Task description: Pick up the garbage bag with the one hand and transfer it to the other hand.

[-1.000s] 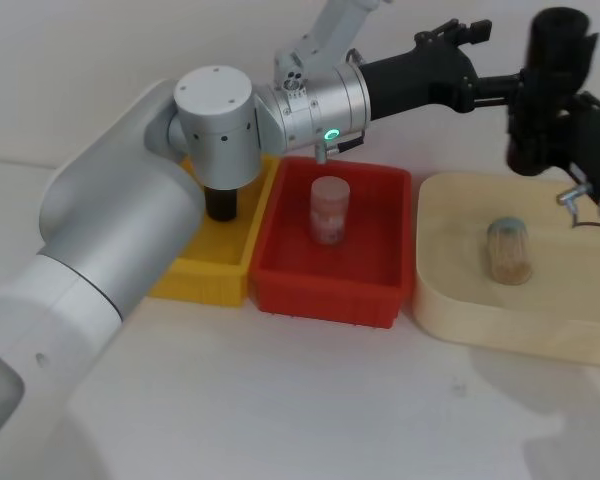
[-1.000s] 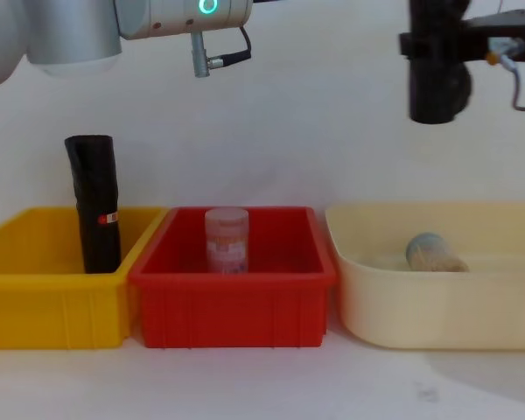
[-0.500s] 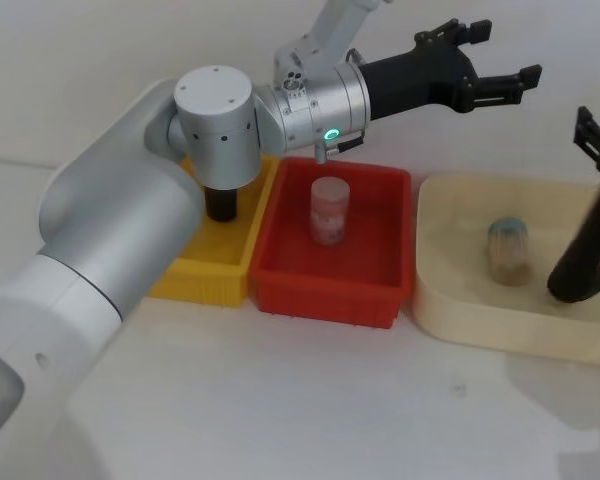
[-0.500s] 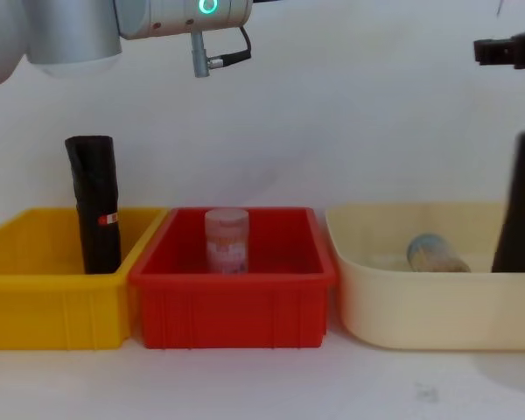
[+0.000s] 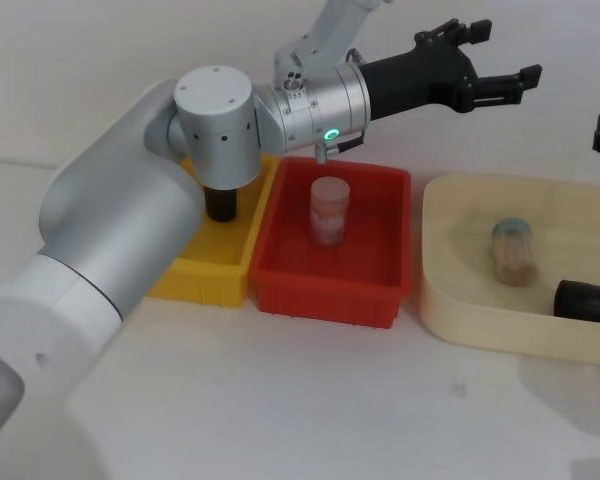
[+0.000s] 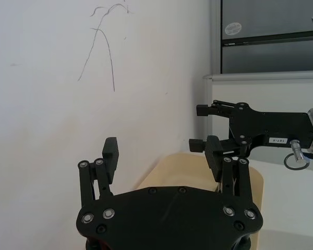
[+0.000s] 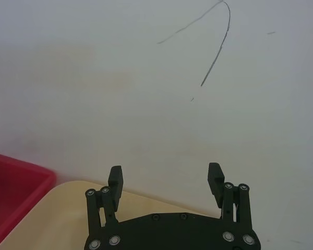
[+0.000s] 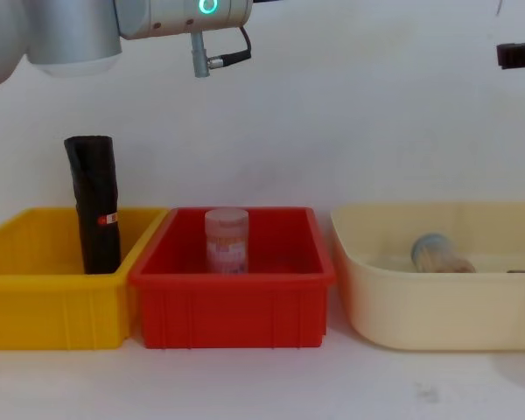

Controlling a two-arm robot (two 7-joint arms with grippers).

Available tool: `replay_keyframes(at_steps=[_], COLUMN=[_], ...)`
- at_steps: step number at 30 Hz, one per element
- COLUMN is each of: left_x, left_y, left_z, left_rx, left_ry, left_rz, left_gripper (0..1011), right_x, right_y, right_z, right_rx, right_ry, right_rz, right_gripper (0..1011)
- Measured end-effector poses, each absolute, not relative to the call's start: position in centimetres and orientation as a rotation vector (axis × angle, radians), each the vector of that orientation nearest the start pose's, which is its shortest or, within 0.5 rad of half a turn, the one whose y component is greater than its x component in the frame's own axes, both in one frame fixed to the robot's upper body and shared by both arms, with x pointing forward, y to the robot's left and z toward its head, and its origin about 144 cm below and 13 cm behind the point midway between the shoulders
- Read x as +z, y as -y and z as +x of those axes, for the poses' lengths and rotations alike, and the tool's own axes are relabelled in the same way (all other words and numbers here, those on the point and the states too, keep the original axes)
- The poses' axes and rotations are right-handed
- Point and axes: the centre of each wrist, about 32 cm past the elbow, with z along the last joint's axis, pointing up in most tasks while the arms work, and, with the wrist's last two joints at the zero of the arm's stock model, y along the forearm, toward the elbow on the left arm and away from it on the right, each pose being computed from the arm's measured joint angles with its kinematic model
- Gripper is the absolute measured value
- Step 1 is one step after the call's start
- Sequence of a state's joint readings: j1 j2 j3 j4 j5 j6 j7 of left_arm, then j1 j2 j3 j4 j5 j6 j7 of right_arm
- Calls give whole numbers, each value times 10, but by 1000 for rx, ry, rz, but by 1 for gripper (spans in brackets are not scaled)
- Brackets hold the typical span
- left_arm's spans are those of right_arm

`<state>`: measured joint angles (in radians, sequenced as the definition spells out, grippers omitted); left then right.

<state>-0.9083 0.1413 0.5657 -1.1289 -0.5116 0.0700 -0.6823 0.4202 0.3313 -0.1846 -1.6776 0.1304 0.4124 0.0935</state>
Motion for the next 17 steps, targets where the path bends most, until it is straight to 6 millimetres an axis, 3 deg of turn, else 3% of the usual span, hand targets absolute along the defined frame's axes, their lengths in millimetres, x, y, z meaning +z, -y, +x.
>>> replay_keyframes(at_steps=[17], left_x=[1358], left_y=[-132], left_z=[641], left_rx=[438], left_ry=[206], left_rz=[-120], left_gripper=[1001], right_x=[1323], right_y=[261], right_z=[535], right_rx=[-1375], right_ry=[240], right_rz=[-160], right_gripper=[1001])
